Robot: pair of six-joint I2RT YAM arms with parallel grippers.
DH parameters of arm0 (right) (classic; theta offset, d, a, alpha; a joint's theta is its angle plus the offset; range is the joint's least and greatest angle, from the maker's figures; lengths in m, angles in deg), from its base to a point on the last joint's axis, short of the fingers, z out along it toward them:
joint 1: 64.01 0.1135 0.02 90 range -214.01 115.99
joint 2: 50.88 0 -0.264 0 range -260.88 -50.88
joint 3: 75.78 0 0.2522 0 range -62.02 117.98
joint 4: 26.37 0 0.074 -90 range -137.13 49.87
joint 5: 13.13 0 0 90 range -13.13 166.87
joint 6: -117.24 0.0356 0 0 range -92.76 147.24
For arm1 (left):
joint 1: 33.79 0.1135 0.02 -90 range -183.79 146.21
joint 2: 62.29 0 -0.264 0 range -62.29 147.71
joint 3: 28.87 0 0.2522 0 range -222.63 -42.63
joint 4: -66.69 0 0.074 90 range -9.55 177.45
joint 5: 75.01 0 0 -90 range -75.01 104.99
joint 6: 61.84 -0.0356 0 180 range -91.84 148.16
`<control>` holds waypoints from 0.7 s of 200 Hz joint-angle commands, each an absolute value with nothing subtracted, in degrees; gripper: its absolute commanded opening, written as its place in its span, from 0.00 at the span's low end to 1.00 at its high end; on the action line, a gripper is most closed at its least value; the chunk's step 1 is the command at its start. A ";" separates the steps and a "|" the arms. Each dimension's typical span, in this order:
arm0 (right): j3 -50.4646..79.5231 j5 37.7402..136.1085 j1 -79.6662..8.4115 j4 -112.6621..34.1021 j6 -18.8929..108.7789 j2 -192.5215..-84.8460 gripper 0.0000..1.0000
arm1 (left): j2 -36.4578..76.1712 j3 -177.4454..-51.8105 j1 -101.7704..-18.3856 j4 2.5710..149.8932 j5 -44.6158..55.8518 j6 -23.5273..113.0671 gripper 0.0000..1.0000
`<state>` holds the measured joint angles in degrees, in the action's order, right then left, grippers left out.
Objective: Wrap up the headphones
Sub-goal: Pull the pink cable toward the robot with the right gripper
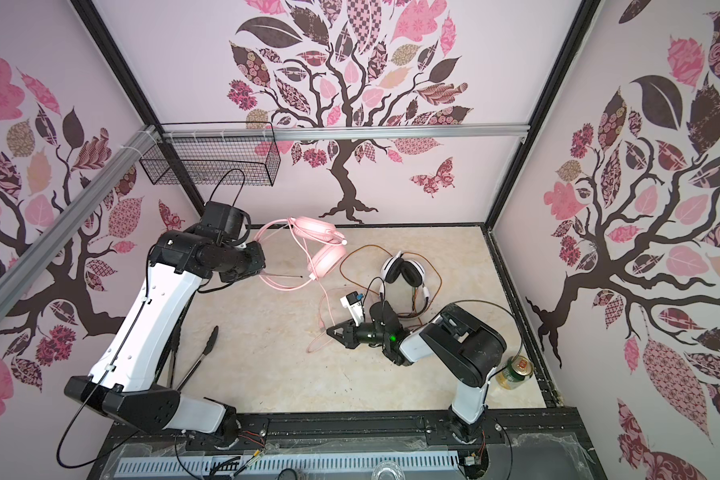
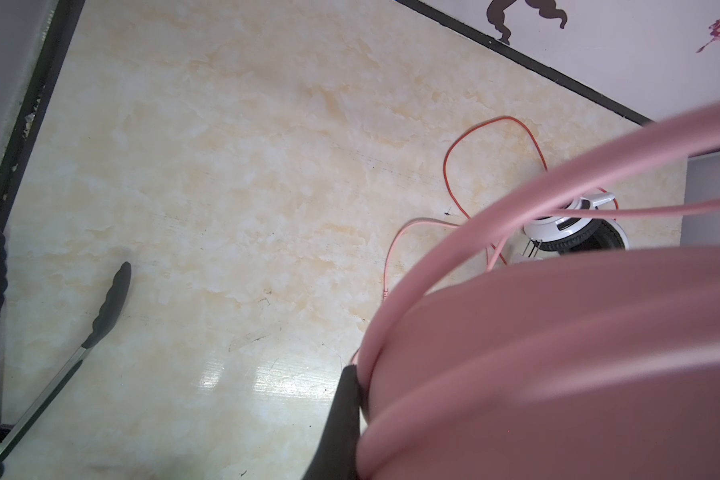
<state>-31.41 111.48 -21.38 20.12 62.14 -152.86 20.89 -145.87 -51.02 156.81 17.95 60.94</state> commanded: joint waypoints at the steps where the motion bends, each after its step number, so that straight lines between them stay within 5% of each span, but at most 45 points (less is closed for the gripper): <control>1: -33.69 110.04 -20.46 19.11 62.03 -148.62 0.00 | 19.09 -144.96 -51.06 152.58 17.82 61.62 0.00; 62: -30.08 86.91 -5.66 -26.08 42.15 -129.31 0.00 | 19.94 -143.43 -50.88 147.01 22.03 62.94 0.00; 140: -20.36 67.18 6.20 -51.72 35.74 -118.59 0.00 | 23.14 -145.25 -50.91 147.90 36.49 62.88 0.00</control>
